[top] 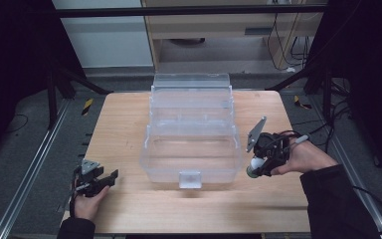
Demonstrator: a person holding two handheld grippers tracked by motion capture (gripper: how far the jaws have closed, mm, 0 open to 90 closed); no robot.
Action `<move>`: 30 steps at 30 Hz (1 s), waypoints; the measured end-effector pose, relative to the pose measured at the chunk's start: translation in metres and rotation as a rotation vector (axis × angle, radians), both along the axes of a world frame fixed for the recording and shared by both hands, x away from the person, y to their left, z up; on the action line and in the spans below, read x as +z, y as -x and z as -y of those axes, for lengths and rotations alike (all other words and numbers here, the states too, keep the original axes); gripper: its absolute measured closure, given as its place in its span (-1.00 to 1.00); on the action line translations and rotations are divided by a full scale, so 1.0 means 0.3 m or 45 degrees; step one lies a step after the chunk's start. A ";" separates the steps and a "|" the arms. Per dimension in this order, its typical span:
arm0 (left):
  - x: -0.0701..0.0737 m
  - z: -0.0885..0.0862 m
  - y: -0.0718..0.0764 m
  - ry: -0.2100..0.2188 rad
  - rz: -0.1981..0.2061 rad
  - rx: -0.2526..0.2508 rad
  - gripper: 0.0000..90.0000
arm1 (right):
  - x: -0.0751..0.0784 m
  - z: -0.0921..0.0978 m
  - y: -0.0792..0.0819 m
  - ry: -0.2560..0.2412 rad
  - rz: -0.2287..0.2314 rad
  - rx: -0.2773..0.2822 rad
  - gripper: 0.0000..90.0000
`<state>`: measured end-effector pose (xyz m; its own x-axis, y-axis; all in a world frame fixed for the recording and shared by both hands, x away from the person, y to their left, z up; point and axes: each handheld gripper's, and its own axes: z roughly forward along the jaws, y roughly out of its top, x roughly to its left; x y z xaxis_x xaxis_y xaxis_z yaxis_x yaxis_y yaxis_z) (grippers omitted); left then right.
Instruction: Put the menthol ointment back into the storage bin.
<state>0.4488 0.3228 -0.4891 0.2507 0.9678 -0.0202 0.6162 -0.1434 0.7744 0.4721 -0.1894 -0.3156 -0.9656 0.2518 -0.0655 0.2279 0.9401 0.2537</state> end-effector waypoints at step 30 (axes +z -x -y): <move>0.001 -0.002 -0.001 0.002 0.002 0.001 -0.12 | 0.080 -0.156 -0.149 -0.003 -0.014 0.048 0.12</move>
<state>0.4492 0.3234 -0.4887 0.2498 0.9681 -0.0216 0.6151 -0.1414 0.7757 0.5168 -0.1427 -0.2917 -0.9750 0.2154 -0.0546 0.1951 0.9474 0.2538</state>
